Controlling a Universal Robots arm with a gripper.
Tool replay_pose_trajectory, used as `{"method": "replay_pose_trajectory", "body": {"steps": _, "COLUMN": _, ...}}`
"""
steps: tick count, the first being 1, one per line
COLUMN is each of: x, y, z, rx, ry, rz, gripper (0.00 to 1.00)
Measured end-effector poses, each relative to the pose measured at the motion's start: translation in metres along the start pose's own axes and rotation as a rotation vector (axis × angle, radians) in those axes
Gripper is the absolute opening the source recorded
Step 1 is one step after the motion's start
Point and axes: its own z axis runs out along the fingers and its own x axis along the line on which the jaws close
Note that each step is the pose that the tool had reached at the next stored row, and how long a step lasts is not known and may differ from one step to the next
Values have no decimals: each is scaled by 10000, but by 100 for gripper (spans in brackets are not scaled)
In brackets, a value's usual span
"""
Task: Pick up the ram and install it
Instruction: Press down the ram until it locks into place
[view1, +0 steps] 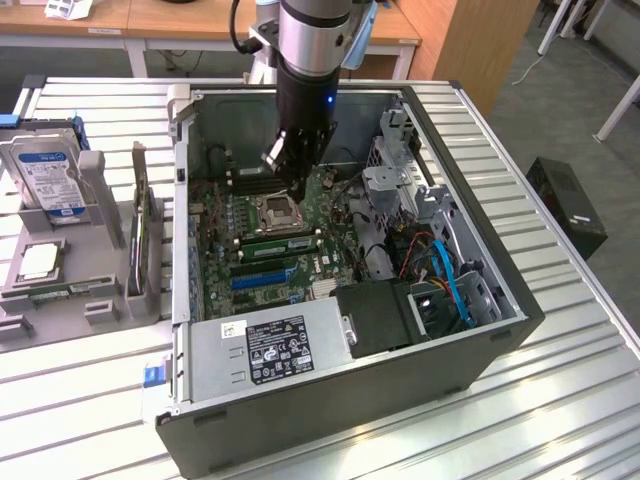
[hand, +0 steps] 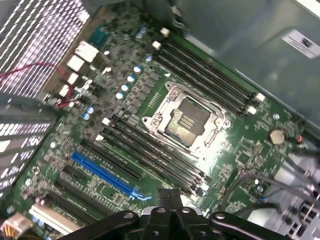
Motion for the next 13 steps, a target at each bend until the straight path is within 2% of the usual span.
{"method": "replay_pose_trajectory", "body": {"steps": 13, "x": 1, "y": -1, "z": 18, "rx": 88, "ry": -61, "rz": 2349, "gripper": 11}}
